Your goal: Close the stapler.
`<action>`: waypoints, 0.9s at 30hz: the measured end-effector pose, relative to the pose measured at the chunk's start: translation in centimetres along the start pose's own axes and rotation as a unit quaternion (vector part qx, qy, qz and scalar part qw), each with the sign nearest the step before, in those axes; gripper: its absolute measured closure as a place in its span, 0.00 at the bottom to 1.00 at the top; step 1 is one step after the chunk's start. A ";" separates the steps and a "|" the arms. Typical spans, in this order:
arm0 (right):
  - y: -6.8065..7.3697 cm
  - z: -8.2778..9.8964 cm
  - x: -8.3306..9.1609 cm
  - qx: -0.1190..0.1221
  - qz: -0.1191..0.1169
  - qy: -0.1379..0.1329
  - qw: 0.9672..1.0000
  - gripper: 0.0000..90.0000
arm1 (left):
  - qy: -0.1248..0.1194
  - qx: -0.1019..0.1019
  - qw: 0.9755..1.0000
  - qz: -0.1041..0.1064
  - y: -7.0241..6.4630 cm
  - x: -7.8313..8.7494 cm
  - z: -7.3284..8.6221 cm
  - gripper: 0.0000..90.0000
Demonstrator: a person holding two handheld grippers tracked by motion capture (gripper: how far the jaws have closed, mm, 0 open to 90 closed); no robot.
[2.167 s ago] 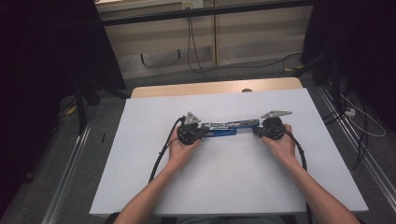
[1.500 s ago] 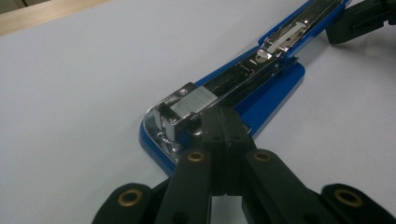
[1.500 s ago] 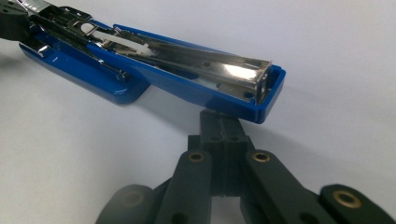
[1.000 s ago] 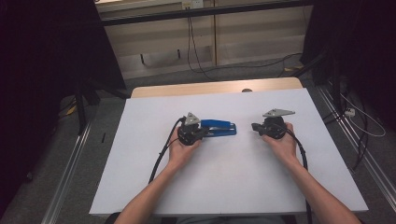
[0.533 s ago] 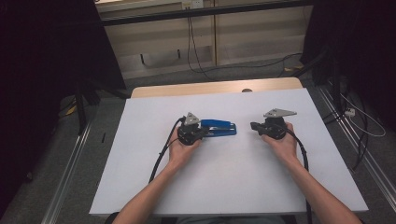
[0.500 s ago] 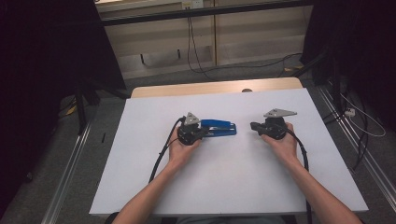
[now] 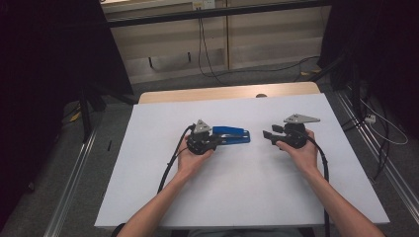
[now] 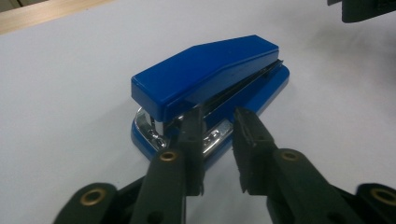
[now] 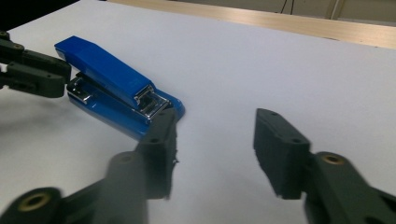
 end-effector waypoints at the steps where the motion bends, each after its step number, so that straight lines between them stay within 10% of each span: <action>1: 0.0 0.0 0.0 -0.001 0.004 -0.002 1.000 0.45 | -0.002 0.006 1.000 0.001 -0.1 0.1 0.0 0.75; 10: 0.6 -0.1 -0.2 0.006 0.018 -0.013 1.000 0.14 | -0.020 0.004 1.000 -0.024 0.0 1.7 -0.1 0.39; 19: 1.2 -0.6 0.3 0.016 0.031 -0.031 0.999 0.04 | -0.034 0.024 0.998 -0.050 1.1 2.6 -0.2 0.11; 27: 1.3 -0.7 1.5 0.019 0.048 -0.042 0.998 0.04 | -0.053 0.027 0.998 -0.027 1.4 4.5 0.0 0.05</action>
Point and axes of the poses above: each handheld gripper's, and its own axes: x roughly backward along the jaws, z roughly out of its underside, y roughly to its left, the point moved 2 cm from there along -x, roughly forward along the jaws, and after that the axes turned 5 degrees about -y, right-handed, at the moved point
